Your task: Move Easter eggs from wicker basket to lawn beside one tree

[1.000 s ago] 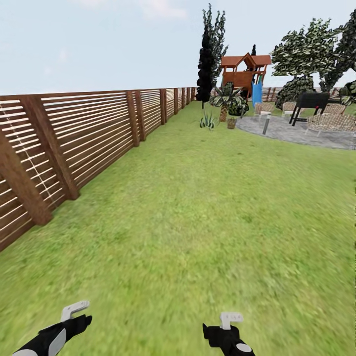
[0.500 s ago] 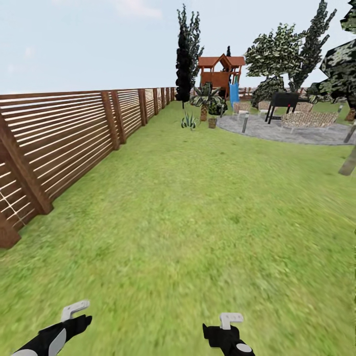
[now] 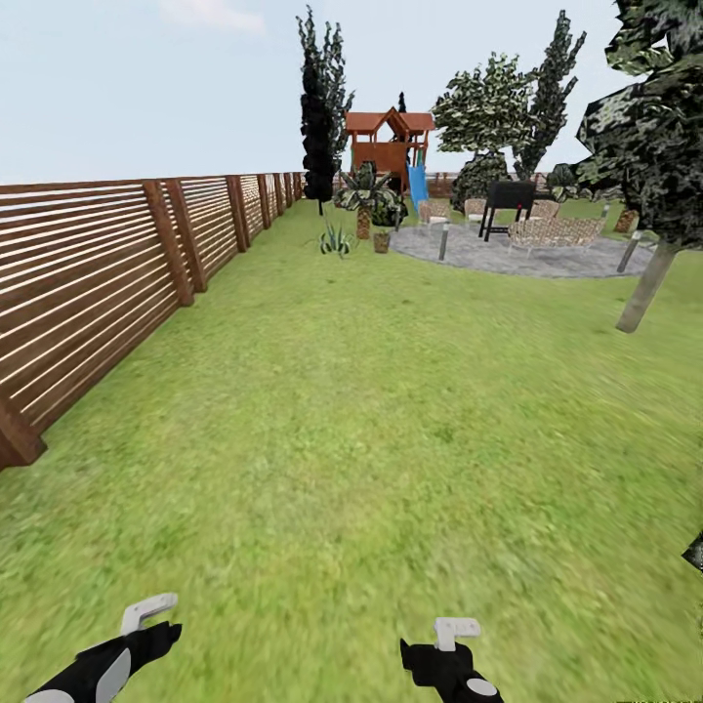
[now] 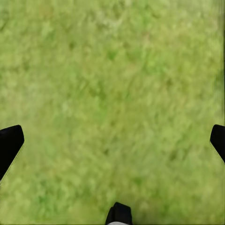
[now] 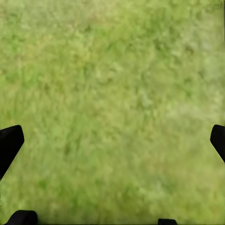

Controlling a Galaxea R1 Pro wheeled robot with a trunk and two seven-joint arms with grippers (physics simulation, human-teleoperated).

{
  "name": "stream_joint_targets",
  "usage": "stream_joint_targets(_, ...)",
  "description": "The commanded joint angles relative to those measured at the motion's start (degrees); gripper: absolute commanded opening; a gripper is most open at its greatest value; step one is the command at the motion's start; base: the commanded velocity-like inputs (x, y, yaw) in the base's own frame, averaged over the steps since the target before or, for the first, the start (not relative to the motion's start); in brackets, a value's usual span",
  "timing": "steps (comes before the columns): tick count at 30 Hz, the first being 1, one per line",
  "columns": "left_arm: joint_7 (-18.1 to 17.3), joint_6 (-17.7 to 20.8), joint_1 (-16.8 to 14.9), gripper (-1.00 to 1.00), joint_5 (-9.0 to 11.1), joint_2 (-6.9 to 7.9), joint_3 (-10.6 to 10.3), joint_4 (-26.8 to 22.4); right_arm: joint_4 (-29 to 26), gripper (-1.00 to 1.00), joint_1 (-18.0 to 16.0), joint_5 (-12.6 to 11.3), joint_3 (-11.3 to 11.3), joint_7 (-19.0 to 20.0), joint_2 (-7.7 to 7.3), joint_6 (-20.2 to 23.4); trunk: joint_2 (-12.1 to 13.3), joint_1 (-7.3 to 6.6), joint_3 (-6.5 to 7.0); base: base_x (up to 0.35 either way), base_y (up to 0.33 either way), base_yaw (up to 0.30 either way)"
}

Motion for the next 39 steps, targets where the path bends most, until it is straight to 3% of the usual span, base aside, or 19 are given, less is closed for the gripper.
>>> stream_joint_targets(1,-0.3,0.4,0.0,1.00,-0.2,0.00,0.4,-0.1,-0.1,1.00,0.0,-0.5,0.2,-0.3,-0.02,0.3,-0.1,0.06,-0.12,0.263,0.239,-0.256)
stream_joint_targets(10,-0.2,0.3,0.0,1.00,-0.2,-0.31,0.4,0.1,-0.2,1.00,0.0,-0.5,0.3,-0.3,-0.02,0.3,-0.1,0.06,-0.12,0.263,0.235,-0.171)
stream_joint_targets(39,-0.2,0.3,0.0,1.00,-0.2,-0.38,0.4,0.1,-0.2,1.00,0.0,-0.5,0.3,-0.3,-0.01,0.3,-0.1,0.06,-0.12,0.275,0.193,-0.003)
